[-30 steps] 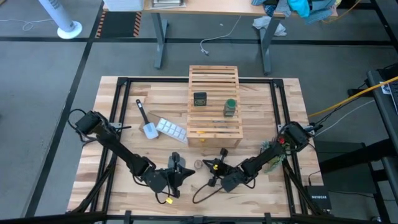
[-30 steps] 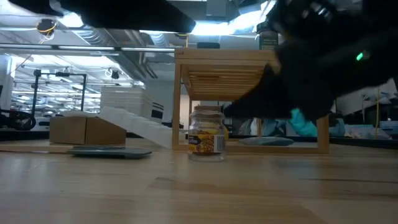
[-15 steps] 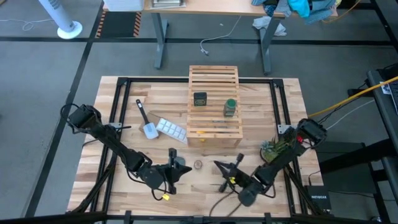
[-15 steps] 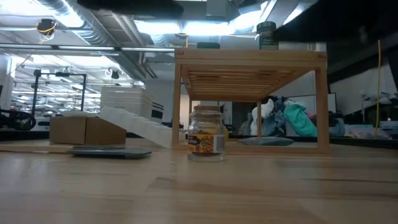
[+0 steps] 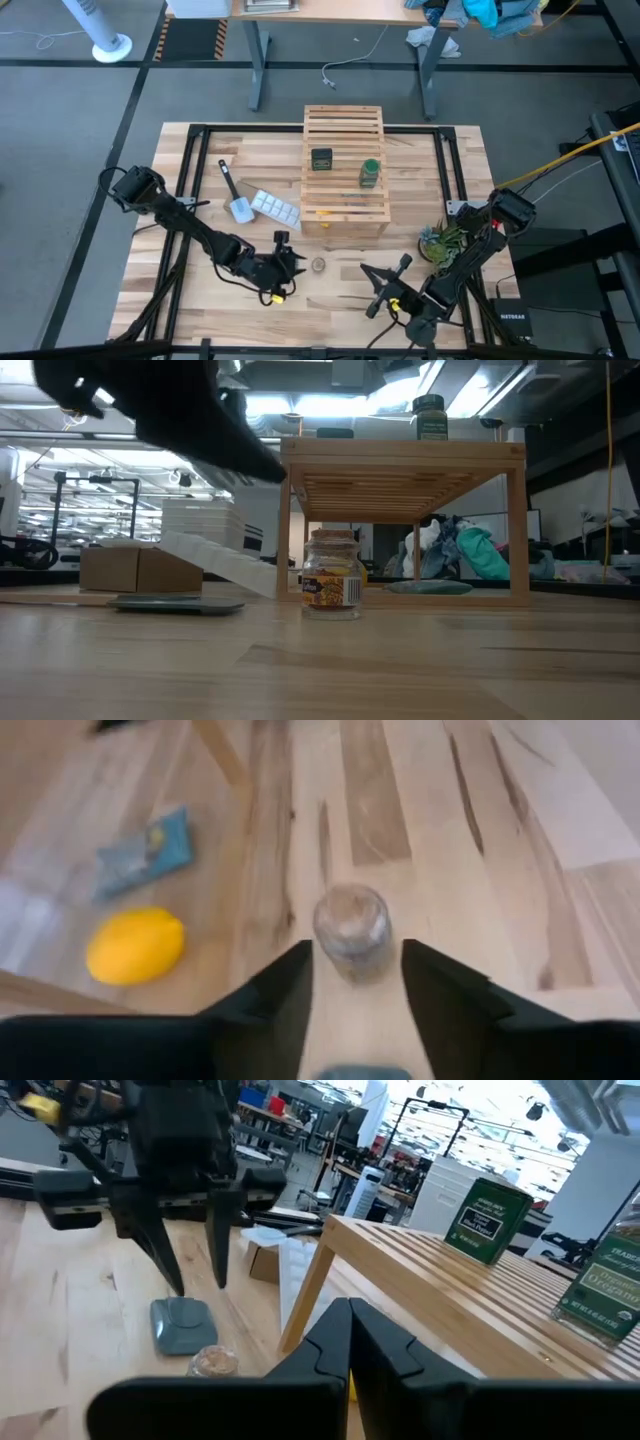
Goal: Shelf spices
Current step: Put the brown seasoning bottle on the shelf
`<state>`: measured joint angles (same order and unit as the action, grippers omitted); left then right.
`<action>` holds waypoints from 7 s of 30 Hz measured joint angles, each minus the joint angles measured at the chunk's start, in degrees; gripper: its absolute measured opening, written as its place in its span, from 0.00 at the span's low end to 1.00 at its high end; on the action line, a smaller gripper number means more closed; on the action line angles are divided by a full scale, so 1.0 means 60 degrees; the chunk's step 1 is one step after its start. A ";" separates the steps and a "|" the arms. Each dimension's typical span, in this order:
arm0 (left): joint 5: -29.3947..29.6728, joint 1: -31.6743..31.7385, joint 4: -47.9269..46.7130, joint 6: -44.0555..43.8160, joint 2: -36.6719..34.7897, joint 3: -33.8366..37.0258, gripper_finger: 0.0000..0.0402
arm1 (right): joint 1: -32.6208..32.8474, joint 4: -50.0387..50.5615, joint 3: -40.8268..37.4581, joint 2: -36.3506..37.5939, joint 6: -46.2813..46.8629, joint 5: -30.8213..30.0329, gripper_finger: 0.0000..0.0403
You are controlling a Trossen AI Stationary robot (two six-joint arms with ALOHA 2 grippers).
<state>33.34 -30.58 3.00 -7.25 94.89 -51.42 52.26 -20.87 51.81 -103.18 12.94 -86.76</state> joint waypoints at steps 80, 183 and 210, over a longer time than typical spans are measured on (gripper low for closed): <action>-0.2557 0.1493 0.1540 -0.2012 0.1545 0.0001 0.56 | 0.0108 -0.0148 -0.0004 -0.0015 0.0002 0.0244 0.02; -0.0631 0.2486 0.0714 0.1177 -0.0286 -0.3512 0.41 | 0.1976 -0.1215 0.0004 0.0725 -0.1736 -0.0539 0.02; -0.1042 0.4418 -0.2938 -0.0826 -0.0798 -0.3504 0.49 | 0.1973 -0.1273 0.0004 0.0725 -0.1747 -0.0539 0.02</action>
<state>27.09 -4.08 -14.63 -12.20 90.11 -72.44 64.10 -28.51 51.83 -98.83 2.46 -90.00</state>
